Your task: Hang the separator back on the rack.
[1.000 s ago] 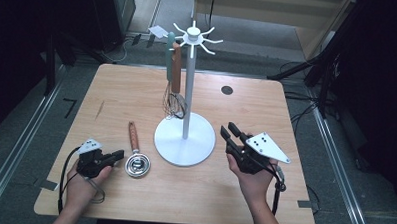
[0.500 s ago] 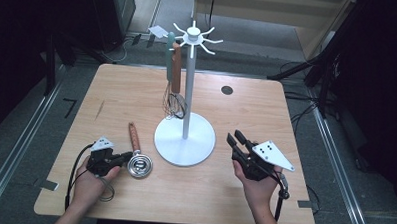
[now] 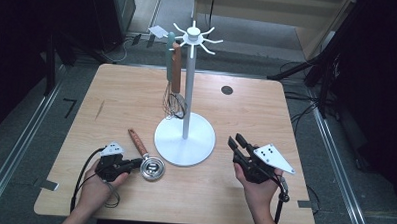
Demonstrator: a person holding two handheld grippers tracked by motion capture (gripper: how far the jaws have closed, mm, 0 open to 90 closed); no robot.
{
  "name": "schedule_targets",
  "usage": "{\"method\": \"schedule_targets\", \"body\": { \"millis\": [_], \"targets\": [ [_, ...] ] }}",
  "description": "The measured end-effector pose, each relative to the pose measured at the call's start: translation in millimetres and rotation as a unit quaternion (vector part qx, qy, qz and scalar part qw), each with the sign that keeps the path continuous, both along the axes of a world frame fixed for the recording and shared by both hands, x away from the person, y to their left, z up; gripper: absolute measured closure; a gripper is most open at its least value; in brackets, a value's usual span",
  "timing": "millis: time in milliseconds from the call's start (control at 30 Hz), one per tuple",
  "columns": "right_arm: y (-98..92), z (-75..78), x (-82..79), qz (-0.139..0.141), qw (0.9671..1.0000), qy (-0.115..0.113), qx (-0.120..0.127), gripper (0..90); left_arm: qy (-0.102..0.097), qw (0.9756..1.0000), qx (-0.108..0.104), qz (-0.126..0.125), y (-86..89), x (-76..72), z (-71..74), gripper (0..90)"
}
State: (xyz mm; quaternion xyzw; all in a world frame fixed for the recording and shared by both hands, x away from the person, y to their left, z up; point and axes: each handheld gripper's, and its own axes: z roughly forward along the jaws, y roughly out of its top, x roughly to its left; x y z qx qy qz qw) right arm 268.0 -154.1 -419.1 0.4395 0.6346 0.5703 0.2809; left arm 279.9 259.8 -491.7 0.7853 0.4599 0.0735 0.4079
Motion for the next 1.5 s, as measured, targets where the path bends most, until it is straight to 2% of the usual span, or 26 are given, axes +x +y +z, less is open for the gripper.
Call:
{"method": "schedule_targets", "body": {
  "millis": [100, 167, 267, 333, 400, 467, 567, 633, 833, 867, 933, 967, 1133, 1233, 1267, 1333, 1500],
  "targets": [
    [-0.4, -1.9, -0.8, 0.0, 1.0, 0.001, 0.002, 70.6, -0.007, 0.9998, -0.007, 0.015, 7.7, 1.8, 4.1, 90.0],
    [-0.6, -3.1, -1.4, 0.0, 1.0, 0.004, 0.001, 70.6, -0.008, 0.9993, -0.013, 0.034, 16.8, 5.8, 5.4, 87.7],
    [-0.3, -4.6, -1.1, 0.0, 1.0, 0.005, 0.0, 70.6, -0.006, 0.9975, -0.017, 0.068, 31.4, 13.3, 5.3, 82.5],
    [0.2, -5.1, -0.8, 0.0, 1.0, 0.005, 0.0, 70.6, -0.007, 0.996, -0.019, 0.087, 38.1, 19.5, 5.8, 83.9],
    [0.8, -5.5, -0.5, 0.001, 1.0, 0.005, 0.0, 70.6, -0.011, 0.9953, -0.006, 0.096, 41.1, 27.2, 7.3, 89.9],
    [1.9, -6.2, -0.8, 0.002, 1.0, 0.006, -0.002, 70.6, -0.01, 0.9951, -0.001, 0.098, 42.4, 34.1, 9.0, 90.0],
    [2.5, -7.9, -1.6, 0.002, 1.0, 0.007, -0.005, 70.6, -0.013, 0.9934, 0.015, 0.113, 43.7, 47.5, 9.2, 90.0],
    [1.6, -8.6, -1.7, 0.003, 1.0, 0.007, -0.005, 70.6, -0.009, 0.9922, 0.017, 0.123, 45.1, 56.8, 8.7, 90.0],
    [-2.7, -9.6, -2.9, 0.0, 0.9999, 0.01, -0.002, 70.7, 0.002, 0.99, 0.006, 0.141, 50.0, 79.1, 3.8, 90.0],
    [-3.0, -9.9, -2.7, 0.0, 1.0, 0.009, -0.002, 70.8, -0.003, 0.9882, -0.003, 0.153, 50.7, 82.1, 3.1, 90.0],
    [-3.5, -10.3, -2.4, 0.0, 1.0, 0.01, -0.001, 70.8, 0.002, 0.9857, -0.011, 0.168, 52.0, 86.7, 1.6, 90.0],
    [-3.5, -10.3, -2.3, 0.0, 0.9999, 0.01, -0.001, 70.8, 0.002, 0.9859, -0.013, 0.167, 53.3, 89.3, 0.9, 90.0],
    [-2.7, -10.0, -3.0, 0.002, 0.9999, 0.011, 0.002, 70.8, 0.005, 0.9832, -0.026, 0.181, 52.6, 103.8, 0.4, 90.0],
    [-3.3, -10.7, -3.2, 0.003, 0.9999, 0.011, 0.002, 70.8, 0.005, 0.985, -0.017, 0.172, 51.4, 111.0, 1.2, 90.0],
    [-3.4, -10.8, -3.3, 0.003, 0.9999, 0.011, 0.002, 70.8, -0.001, 0.9853, -0.016, 0.17, 50.2, 111.8, 1.2, 90.0],
    [-3.6, -11.2, -3.4, 0.002, 0.9999, 0.013, 0.002, 70.8, 0.0, 0.9863, -0.013, 0.165, 49.2, 111.6, 0.8, 90.0],
    [-2.8, -11.8, -3.5, 0.004, 0.9999, 0.015, 0.003, 70.8, -0.005, 0.9908, -0.002, 0.135, 43.8, 106.1, 2.7, 90.0]
  ]
}}
